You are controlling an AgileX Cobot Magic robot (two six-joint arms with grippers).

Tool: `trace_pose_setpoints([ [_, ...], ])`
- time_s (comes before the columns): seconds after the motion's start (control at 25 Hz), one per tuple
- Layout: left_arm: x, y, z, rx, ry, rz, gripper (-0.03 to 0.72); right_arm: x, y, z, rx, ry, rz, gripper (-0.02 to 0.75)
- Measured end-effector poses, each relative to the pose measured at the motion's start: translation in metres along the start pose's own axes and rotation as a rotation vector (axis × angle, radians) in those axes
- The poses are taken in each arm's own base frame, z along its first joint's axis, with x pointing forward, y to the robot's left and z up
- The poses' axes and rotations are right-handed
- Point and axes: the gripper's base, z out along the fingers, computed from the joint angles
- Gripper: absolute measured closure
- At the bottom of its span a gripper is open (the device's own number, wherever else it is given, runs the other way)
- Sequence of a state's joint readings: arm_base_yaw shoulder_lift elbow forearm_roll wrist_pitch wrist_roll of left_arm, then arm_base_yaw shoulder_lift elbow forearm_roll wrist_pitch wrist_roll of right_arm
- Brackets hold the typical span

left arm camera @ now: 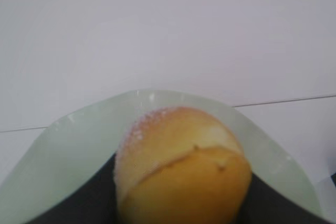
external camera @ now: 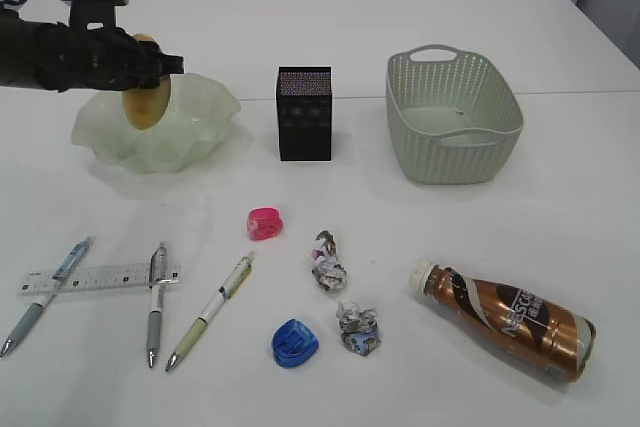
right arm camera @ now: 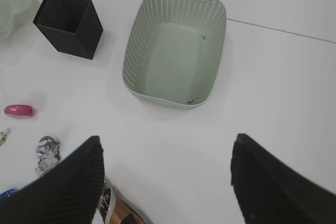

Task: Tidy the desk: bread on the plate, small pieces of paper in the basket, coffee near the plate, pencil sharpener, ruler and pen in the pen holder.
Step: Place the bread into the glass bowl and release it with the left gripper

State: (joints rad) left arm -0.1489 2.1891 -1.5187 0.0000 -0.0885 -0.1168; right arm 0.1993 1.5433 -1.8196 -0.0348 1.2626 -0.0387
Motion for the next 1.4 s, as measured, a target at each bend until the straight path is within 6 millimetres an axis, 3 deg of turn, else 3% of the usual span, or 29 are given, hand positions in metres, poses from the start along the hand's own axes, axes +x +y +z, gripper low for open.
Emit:
trace_pose_setpoints([
  [0.48,0.021,0.002,0.016,-0.001,0.007,0.000,0.388,0.000,0.000,0.000,0.002,0.000,-0.001,0.157],
  [1.4,0.026,0.003,0.019,-0.001,0.011,0.000,0.379,0.000,-0.002,0.000,0.023,0.001,-0.007,0.157],
])
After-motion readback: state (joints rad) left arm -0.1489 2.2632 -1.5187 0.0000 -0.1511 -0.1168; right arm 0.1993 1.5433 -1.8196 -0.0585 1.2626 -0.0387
